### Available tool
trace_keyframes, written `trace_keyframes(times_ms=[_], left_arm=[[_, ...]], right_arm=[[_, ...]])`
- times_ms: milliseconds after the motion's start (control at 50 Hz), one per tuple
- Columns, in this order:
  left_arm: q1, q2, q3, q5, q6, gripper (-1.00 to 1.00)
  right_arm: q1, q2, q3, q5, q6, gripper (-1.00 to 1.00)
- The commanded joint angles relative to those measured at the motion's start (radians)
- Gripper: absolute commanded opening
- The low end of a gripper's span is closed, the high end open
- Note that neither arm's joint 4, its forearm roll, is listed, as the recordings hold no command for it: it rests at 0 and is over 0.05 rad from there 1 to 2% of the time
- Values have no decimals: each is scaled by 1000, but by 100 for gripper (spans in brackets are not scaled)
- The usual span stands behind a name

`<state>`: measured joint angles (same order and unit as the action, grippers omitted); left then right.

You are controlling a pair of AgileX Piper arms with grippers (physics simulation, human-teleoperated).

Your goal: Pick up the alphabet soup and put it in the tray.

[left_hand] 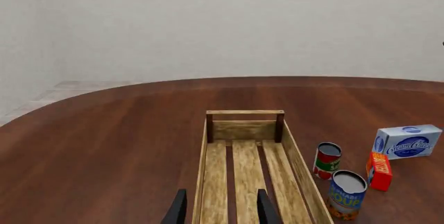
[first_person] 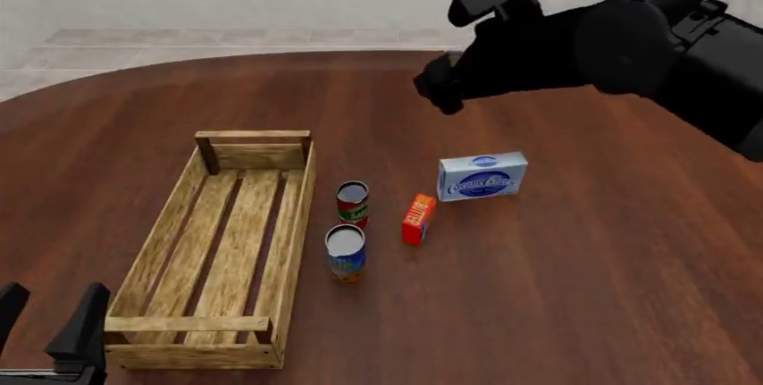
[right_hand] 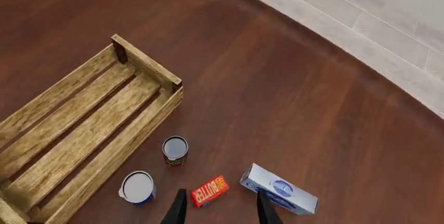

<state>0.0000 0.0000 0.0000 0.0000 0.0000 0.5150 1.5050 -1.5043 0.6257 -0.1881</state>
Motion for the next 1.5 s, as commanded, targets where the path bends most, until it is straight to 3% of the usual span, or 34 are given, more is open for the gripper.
trace_keyframes(times_ms=[20, 740, 1500], left_arm=[[0, 0, 0, 0, 0, 100], [0, 0, 0, 0, 0, 100], [0, 0, 0, 0, 0, 100]], right_arm=[[69, 119, -59, 12, 10, 100], [155, 251, -1, -27, -11, 100], [274, 301, 28, -39, 28, 100]])
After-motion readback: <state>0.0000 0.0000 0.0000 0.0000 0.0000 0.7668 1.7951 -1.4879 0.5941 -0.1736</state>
